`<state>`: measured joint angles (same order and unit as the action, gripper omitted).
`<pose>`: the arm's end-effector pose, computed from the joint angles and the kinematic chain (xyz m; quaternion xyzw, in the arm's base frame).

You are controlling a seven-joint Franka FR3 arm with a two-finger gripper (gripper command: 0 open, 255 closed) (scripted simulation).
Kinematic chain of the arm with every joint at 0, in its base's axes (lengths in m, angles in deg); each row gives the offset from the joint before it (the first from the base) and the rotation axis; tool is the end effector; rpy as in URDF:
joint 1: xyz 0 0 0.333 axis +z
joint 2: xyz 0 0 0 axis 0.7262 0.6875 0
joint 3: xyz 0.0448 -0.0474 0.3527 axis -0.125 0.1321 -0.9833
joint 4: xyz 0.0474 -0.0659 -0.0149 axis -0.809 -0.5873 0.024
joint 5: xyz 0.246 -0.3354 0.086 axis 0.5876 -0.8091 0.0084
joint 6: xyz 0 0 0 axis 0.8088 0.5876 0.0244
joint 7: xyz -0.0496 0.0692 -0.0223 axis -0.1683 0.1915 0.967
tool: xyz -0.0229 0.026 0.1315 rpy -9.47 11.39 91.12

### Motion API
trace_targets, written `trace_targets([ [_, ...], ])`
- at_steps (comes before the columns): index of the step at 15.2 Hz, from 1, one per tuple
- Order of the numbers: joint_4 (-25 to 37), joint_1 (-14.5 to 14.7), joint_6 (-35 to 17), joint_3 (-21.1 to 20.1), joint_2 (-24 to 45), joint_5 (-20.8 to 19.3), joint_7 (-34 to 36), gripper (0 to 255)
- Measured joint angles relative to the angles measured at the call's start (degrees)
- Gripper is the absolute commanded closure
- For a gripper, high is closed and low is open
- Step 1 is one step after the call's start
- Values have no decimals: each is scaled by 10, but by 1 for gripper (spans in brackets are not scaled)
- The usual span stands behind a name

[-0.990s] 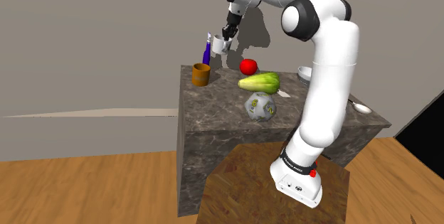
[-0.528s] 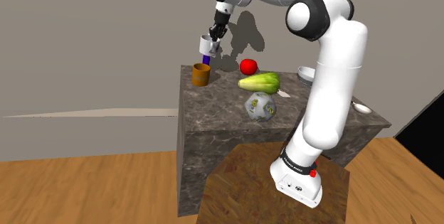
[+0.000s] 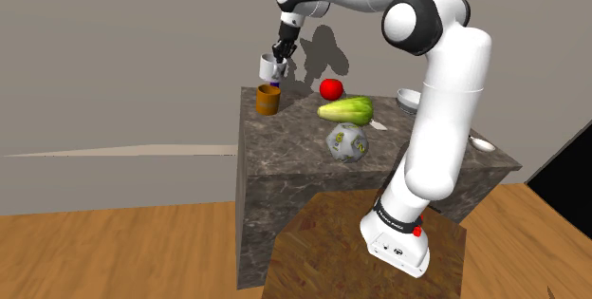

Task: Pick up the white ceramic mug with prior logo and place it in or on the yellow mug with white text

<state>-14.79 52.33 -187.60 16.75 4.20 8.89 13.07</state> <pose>0.6625 -0.1766 0.4875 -0.9982 0.0074 -0.0527 0.0278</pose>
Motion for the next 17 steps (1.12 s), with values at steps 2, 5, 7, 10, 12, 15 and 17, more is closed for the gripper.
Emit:
trace_targets([
  [2,-13,-1,-15,0,3,2,-4,255],
  [5,-31,0,-36,-2,6,5,-7,255],
  [7,-45,-1,-52,-2,9,8,-12,255],
  [10,-51,-1,-64,-3,14,11,-13,255],
  [12,-52,-1,-66,-3,14,11,-13,255],
  [15,-54,-1,-67,-3,13,12,-13,255],
  [17,-53,-1,-67,-3,14,12,-13,0],
])
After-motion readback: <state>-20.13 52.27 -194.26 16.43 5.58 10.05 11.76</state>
